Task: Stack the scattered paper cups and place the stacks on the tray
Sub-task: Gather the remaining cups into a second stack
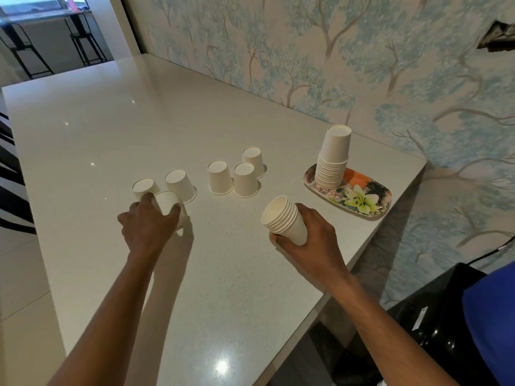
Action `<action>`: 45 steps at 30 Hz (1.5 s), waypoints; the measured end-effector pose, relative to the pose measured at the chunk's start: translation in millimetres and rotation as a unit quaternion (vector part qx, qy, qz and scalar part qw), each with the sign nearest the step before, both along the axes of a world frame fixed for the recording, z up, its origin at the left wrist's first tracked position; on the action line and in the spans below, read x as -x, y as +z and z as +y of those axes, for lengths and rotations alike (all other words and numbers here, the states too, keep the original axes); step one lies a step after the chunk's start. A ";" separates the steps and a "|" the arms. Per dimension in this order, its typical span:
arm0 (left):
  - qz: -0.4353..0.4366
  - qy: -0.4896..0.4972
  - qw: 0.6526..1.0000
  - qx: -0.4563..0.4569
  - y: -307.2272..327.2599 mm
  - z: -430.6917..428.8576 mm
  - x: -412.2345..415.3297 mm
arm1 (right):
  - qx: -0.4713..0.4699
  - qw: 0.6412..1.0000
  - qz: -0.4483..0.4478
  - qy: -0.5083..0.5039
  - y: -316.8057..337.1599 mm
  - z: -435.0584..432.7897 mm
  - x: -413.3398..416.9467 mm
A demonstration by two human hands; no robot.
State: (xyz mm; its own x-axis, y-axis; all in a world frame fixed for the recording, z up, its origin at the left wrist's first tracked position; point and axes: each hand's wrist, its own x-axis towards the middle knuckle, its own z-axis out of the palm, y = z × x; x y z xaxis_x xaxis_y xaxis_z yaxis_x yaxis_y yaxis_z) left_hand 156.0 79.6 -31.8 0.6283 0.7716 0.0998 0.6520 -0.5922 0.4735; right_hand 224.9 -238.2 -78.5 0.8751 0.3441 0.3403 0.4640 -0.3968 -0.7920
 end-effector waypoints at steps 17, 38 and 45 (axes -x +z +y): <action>-0.104 -0.090 0.964 0.228 26.3 -23.4 7.1 | 0.016 1.000 0.003 0.009 -3.0 0.9 -3.2; -0.243 -0.312 0.906 0.151 18.6 -143.4 -16.9 | 0.002 1.000 0.007 -0.009 9.6 14.7 -5.6; -0.248 -0.312 0.903 0.163 1.5 -157.2 -15.4 | -0.028 0.999 0.012 -0.012 9.8 16.1 -2.4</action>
State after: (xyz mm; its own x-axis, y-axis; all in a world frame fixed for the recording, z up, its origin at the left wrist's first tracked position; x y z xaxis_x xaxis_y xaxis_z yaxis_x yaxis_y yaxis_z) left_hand 171.4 -77.5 -30.3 0.8906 0.3225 0.3207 -0.1008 -0.5477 0.8306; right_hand 227.2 -222.1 -68.7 0.8907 0.3043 0.3378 0.4360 -0.3613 -0.8243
